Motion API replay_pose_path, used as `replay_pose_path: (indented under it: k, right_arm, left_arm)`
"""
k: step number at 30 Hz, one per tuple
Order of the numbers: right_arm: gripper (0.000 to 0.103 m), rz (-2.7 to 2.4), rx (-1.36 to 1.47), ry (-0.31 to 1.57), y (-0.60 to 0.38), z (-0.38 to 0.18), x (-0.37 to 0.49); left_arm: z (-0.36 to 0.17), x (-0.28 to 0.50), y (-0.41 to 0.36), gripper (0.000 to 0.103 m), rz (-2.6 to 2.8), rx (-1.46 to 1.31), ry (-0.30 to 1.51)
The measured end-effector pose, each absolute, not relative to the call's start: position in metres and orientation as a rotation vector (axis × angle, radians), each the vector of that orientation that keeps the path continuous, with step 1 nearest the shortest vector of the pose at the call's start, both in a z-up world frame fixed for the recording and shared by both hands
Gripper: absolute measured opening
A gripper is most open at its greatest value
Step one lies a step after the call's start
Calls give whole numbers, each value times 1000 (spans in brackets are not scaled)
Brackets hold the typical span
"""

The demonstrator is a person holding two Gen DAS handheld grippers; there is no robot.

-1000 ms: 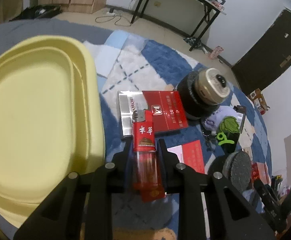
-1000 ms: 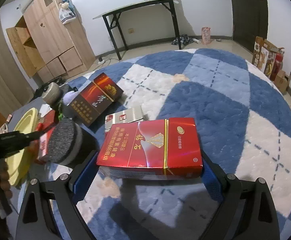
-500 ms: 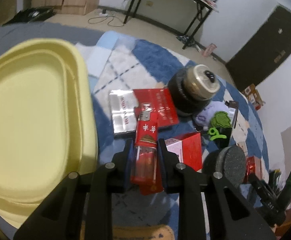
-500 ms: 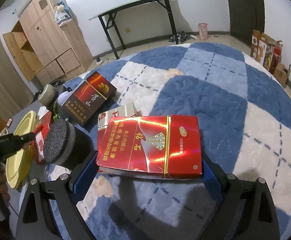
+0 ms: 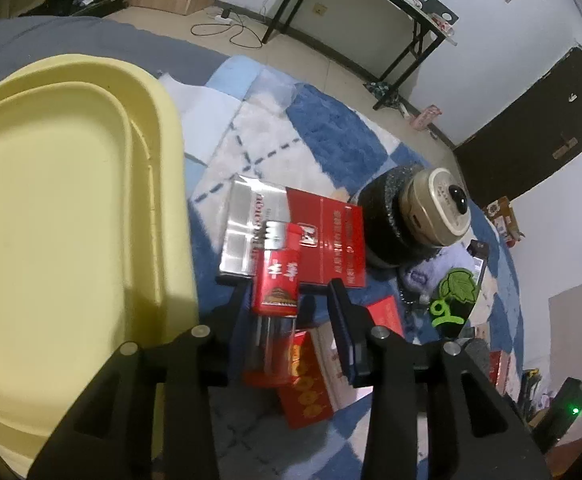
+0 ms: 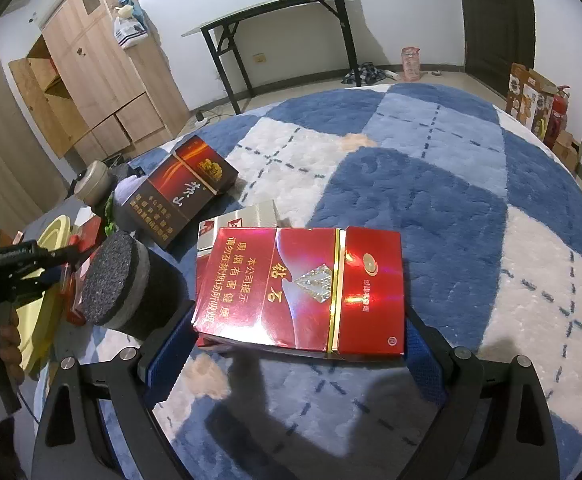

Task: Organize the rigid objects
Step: 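Lift the lighter with the left tool while the right tool lifts the red pack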

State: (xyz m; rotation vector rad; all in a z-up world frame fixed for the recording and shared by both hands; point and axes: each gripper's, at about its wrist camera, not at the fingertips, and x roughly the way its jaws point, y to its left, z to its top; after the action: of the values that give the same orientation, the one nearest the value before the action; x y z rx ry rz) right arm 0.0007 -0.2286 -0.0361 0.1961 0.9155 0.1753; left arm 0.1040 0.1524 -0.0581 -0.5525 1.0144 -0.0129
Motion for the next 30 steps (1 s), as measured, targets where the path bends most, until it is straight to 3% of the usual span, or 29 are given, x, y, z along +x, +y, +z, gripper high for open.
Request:
replay_pose_path:
  k: [1,2,10,30]
  right_arm:
    - [95,178,195,915,-228,-36,1]
    - [95,179,193,916,-228,-36,1]
    - [95,178,199,914,-229,-36,0]
    - [94,186,149,813,-235,13,-23]
  left_arm:
    - [-58,104,150,36,-15,-535,1020]
    - [-59,104,146,23,-13,-501,1032]
    - [-52,101,148,23,-3,-500,1018]
    - [39,79,152,23,-84,-450,888]
